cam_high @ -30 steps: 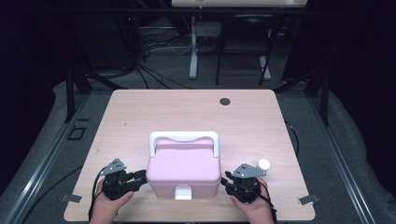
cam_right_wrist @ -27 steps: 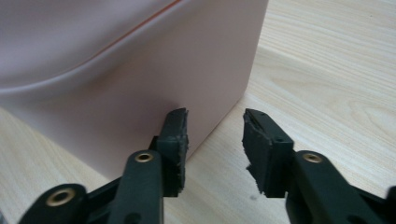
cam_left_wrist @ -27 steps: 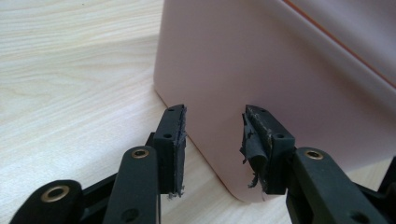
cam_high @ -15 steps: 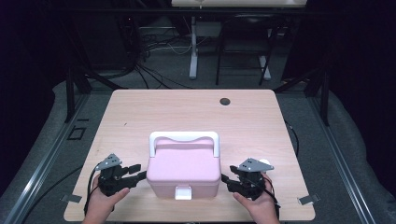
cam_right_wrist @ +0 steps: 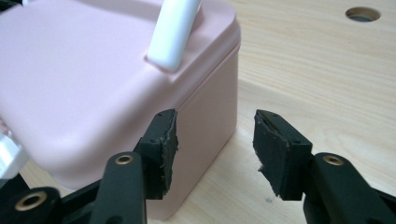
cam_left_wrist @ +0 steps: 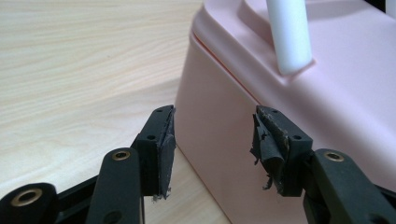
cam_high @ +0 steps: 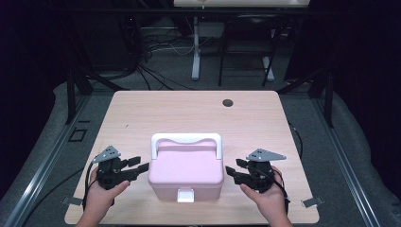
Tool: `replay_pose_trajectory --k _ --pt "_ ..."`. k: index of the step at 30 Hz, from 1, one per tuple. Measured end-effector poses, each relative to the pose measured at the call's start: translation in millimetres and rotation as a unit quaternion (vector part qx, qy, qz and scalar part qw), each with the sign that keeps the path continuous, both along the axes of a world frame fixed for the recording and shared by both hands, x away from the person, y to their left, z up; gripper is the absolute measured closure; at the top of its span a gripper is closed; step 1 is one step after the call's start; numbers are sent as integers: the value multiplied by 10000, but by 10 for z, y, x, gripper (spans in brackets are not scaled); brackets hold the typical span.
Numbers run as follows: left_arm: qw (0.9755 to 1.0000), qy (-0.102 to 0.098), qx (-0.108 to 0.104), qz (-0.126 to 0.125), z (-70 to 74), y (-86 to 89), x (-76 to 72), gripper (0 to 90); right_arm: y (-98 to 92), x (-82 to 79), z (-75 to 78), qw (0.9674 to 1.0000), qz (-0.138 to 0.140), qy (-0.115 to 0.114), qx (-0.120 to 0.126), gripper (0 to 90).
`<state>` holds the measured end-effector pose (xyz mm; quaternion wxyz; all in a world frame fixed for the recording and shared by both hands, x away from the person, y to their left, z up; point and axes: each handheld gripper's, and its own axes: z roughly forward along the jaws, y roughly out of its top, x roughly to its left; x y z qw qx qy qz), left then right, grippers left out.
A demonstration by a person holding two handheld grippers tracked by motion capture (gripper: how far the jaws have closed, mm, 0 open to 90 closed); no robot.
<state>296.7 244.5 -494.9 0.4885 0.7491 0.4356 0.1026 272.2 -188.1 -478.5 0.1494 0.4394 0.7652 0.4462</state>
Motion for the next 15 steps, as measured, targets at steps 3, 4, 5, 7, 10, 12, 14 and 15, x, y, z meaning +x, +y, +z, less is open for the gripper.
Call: replay_pose_trajectory --k 3,4,5,7,10,12,14,15 --pt "10000 -16 -25 28 72 26 24 501 -32 25 90 10000 -38 -33 17 511" --pt "10000 -37 -45 39 99 33 31 502 -41 35 111 10000 -52 -50 53 517" --pt "10000 -57 -54 44 127 41 37 507 -48 45 131 9999 -49 -48 89 525" --pt "9999 -71 -81 48 184 49 52 517 -50 61 173 9999 -21 3 162 532" --pt "10000 -87 -21 20 272 51 74 536 -22 76 222 9999 8 -60 146 532" --pt "9999 -90 -43 -18 332 50 94 554 0 88 266 9999 48 -89 133 532" --pt "10000 -79 -41 -46 396 48 113 554 24 103 313 9998 82 -127 157 532" --pt "9999 -74 -63 -50 427 45 124 557 36 115 335 9997 112 -137 180 533"
